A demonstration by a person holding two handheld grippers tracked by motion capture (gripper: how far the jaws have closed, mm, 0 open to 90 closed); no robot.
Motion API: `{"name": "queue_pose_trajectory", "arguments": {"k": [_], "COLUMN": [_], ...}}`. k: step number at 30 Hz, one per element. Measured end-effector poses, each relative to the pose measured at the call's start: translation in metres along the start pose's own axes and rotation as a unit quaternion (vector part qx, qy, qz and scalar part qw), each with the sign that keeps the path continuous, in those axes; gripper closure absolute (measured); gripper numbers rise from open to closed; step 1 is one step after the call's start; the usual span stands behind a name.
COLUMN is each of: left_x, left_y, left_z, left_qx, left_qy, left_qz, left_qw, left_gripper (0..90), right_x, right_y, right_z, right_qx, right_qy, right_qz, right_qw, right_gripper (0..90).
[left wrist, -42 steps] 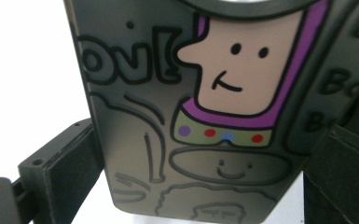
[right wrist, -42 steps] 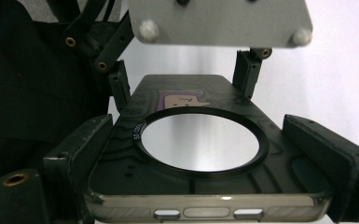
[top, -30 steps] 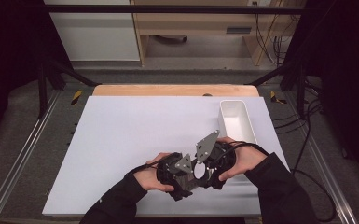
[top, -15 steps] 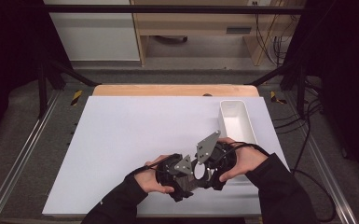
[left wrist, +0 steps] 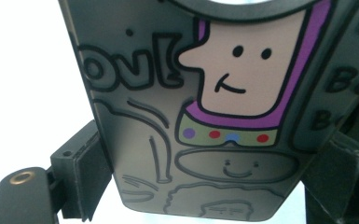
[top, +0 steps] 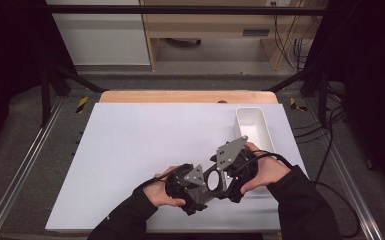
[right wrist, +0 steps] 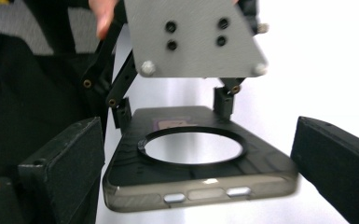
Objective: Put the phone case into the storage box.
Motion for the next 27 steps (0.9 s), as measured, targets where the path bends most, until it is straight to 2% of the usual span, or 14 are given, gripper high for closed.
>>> {"name": "queue_pose_trajectory", "arguments": {"k": [3, 7, 12, 19, 27], "left_x": [0.001, 0.003, 0.003, 0.005, 0.005], "left_y": [-0.001, -0.002, -0.004, -0.007, -0.013], "left_z": [0.001, 0.002, 0.004, 0.005, 0.006], "left_qx": [-0.004, -0.01, -0.019, -0.035, -0.065], "left_qy": [-0.004, -0.011, -0.015, -0.026, -0.035], "left_qz": [-0.001, -0.002, -0.007, -0.006, -0.01], "left_qw": [1.0, 0.9999, 0.9997, 0.999, 0.9972], "left_gripper": [11.5, 11.5, 11.5, 11.5, 11.5], "right_x": [0.0, 0.0, 0.002, 0.006, 0.009], "right_y": [-0.009, -0.017, -0.024, -0.022, -0.018], "right_z": [0.004, 0.012, 0.024, 0.043, 0.057], "right_qx": [-0.032, -0.061, -0.1, -0.125, -0.149], "right_qy": [0.01, 0.019, 0.031, 0.047, 0.064], "right_qz": [0.015, 0.028, 0.04, 0.045, 0.046], "right_qw": [0.9993, 0.9976, 0.9937, 0.99, 0.9857], "right_gripper": [2.8, 2.4, 2.4, 2.1, 2.1]}}
Point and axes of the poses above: each handheld gripper's, and its own axes: y roughly forward along the jaws, z roughly out of its underside, x roughly to its left, the point moved 1 cm from there along y, roughly forward along the jaws, and after that the axes turned 5 degrees about -z, right-handed, at the moved point
